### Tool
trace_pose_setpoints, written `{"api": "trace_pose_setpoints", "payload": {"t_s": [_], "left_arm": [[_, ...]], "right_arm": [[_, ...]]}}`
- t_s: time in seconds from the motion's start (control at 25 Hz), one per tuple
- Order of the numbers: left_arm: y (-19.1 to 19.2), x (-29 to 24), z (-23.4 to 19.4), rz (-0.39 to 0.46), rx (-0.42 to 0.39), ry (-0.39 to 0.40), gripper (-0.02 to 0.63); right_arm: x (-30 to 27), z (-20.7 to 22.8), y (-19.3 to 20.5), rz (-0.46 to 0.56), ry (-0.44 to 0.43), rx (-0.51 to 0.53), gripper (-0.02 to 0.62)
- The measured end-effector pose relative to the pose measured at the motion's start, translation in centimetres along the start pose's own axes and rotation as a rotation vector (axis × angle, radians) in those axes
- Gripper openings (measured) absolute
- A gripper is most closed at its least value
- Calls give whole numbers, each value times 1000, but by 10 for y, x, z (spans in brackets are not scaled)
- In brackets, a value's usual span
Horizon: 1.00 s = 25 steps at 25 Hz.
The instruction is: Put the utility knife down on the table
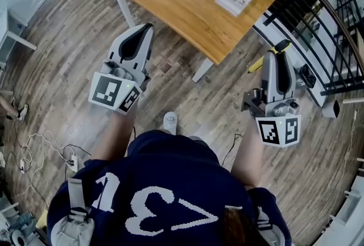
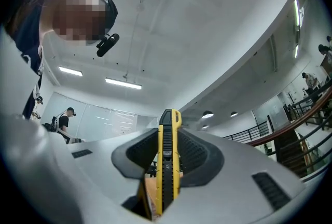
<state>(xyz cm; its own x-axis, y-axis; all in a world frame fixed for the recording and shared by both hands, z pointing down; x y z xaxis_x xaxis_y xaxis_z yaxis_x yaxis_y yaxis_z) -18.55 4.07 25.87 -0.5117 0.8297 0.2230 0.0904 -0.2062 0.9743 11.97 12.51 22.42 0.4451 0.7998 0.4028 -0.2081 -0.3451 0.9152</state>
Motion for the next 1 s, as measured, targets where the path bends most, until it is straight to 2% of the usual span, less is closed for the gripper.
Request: {"api": "trace_pose_setpoints", "payload": {"t_s": [0.32,0.6,1.0], "left_arm": [[29,-45,-28,-51,46,20,18],[45,-86,-42,-58,54,-7,17],[51,-197,-51,-25,0,-88,17]], "right_arm": [[-35,26,24,-53,44,-15,121],[-74,64,44,-49,14,-29,121],[-153,174,63,-7,-84,-54,121]]}}
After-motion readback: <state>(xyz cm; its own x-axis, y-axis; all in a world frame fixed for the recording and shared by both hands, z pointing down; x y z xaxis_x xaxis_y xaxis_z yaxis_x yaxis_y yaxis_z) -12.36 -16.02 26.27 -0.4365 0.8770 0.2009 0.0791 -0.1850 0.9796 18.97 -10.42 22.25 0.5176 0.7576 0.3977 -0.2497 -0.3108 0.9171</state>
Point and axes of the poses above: the fingertips, and each gripper's own axes: x backward along the fingers, z to its right, y out of its underside, the point moved 5 cm from there along x, backward along the fingers, and after that the axes turned 9 degrees about -y, right-handed, at the moved point
